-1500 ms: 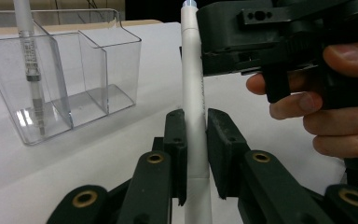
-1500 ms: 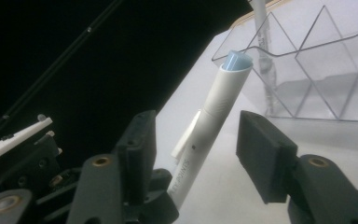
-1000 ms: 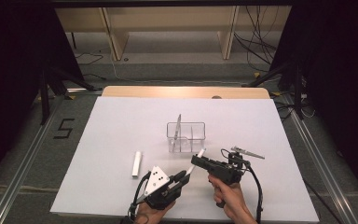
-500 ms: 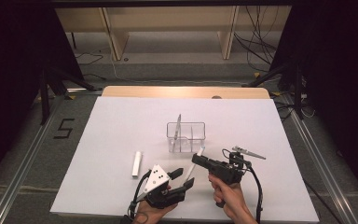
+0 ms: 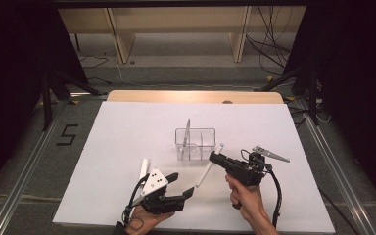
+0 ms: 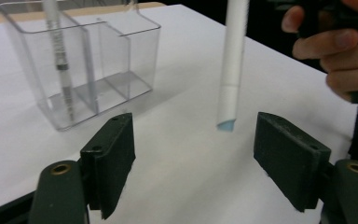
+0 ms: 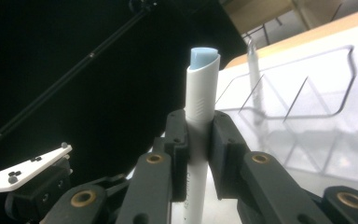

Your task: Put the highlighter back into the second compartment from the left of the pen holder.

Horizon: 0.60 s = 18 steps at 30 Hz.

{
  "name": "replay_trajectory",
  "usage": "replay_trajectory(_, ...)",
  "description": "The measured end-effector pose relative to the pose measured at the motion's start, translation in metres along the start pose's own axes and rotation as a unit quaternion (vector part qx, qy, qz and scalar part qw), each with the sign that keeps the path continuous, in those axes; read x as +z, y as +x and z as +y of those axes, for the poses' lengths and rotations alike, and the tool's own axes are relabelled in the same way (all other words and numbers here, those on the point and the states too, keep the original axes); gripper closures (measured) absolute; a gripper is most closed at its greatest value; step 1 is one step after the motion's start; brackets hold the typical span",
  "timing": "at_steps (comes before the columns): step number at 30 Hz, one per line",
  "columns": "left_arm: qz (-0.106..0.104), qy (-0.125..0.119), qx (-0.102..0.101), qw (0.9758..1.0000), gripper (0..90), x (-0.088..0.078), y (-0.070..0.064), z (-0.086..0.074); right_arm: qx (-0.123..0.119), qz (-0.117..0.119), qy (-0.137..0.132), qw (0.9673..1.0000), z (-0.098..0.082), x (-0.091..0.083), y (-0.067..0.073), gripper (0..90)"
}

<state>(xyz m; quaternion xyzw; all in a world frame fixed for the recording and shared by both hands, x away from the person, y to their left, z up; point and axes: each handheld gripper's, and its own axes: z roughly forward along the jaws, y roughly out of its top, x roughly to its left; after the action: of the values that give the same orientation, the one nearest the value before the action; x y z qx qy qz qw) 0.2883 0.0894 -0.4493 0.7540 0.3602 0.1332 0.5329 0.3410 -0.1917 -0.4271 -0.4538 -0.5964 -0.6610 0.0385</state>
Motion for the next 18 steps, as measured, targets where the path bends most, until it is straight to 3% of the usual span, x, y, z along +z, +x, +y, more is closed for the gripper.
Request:
replay_trajectory(4,0.017,0.009,-0.006,0.9998,26.4,-0.004,0.011,0.000,-0.024,-0.013,-0.008,0.9996,0.007,0.001,0.001,79.1)
replay_trajectory(7,0.037,0.017,-0.008,0.9991,24.9,-0.008,0.022,-0.001,-0.030,-0.019,-0.014,0.9993,0.013,0.001,0.001,79.1)
replay_trajectory(18,0.073,0.016,-0.031,0.9967,21.2,-0.022,0.044,0.000,-0.053,-0.032,-0.038,0.9974,0.040,0.010,0.004,79.1)
